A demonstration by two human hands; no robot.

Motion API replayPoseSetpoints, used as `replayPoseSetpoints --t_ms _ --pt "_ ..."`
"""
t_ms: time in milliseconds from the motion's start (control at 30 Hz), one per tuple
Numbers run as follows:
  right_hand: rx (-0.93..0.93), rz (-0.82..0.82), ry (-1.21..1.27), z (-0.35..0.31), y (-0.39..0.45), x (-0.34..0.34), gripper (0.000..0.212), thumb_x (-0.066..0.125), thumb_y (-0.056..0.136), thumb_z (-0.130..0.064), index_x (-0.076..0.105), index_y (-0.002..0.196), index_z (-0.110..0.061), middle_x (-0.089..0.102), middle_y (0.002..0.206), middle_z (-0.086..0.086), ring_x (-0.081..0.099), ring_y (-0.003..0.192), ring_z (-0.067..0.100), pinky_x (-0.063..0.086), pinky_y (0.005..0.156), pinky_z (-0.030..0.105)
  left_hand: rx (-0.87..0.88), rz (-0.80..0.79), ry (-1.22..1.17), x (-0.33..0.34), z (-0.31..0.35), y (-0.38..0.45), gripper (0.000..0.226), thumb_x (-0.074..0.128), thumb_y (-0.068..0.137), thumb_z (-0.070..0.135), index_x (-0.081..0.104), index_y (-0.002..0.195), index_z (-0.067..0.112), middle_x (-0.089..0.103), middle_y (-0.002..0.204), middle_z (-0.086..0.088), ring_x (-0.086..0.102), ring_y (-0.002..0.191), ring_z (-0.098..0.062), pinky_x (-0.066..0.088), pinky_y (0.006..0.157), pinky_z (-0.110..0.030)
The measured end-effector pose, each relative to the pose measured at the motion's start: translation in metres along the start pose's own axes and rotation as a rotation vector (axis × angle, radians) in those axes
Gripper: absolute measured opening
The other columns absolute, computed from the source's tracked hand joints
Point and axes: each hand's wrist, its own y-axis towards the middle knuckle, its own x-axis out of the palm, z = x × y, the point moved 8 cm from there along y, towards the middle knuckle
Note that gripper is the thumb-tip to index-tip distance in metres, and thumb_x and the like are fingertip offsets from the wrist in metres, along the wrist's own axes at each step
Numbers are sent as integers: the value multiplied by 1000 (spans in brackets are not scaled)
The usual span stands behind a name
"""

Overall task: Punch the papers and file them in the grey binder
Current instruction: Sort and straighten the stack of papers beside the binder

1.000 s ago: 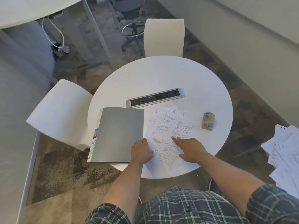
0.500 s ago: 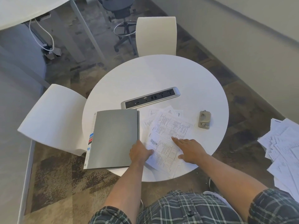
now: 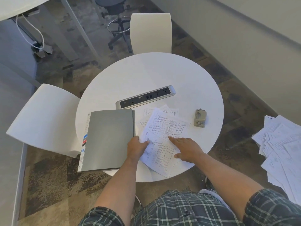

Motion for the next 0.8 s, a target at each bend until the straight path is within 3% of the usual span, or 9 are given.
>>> replayPoseSetpoints --t_ms 100,200,300,400,533,667,800 --pt "34 55 71 10 -2 -4 88 67 94 -43 13 162 -32 28 165 -7 37 147 21 33 117 39 43 46 -32 -12 2 2 26 77 85 22 52 86 12 62 87 -3 58 75 -21 40 55 -26" --pt "203 192 47 32 -11 -11 76 62 95 -46 27 158 -22 35 162 -1 43 141 22 40 111 39 18 77 -142 -21 -8 6 25 79 84 18 54 84 13 63 85 -1 60 76 -23 41 57 -27" --pt "376 253 21 51 -20 -8 69 60 92 -56 43 144 -15 51 143 5 54 123 24 49 97 39 -83 103 -329 -27 -31 8 24 81 82 14 63 96 7 70 97 -9 68 84 -29 55 70 -34" --pt "435 249 56 56 -20 -4 66 59 90 -62 51 131 -12 53 130 6 55 114 24 52 88 36 -194 120 -489 -26 -56 3 28 80 84 10 66 107 4 72 104 -13 71 88 -32 61 83 -45" --pt "508 237 168 48 -15 -2 73 67 84 -62 47 130 -9 51 126 10 53 114 27 52 87 38 -239 103 -495 -23 -73 -5 28 79 85 12 68 111 6 73 106 -12 72 93 -33 60 87 -51" --pt "610 204 303 43 -8 5 76 79 81 -44 40 134 -6 50 126 14 55 114 29 55 85 36 -212 77 -358 -25 -68 -16 20 75 86 11 63 102 6 68 96 -5 66 86 -26 54 72 -34" --pt "672 181 420 43 -2 8 62 78 78 -29 42 125 -11 54 117 11 60 105 30 56 82 39 -166 78 -220 -32 -61 -21 23 69 86 9 54 103 10 63 97 -1 61 92 -25 46 70 -33"
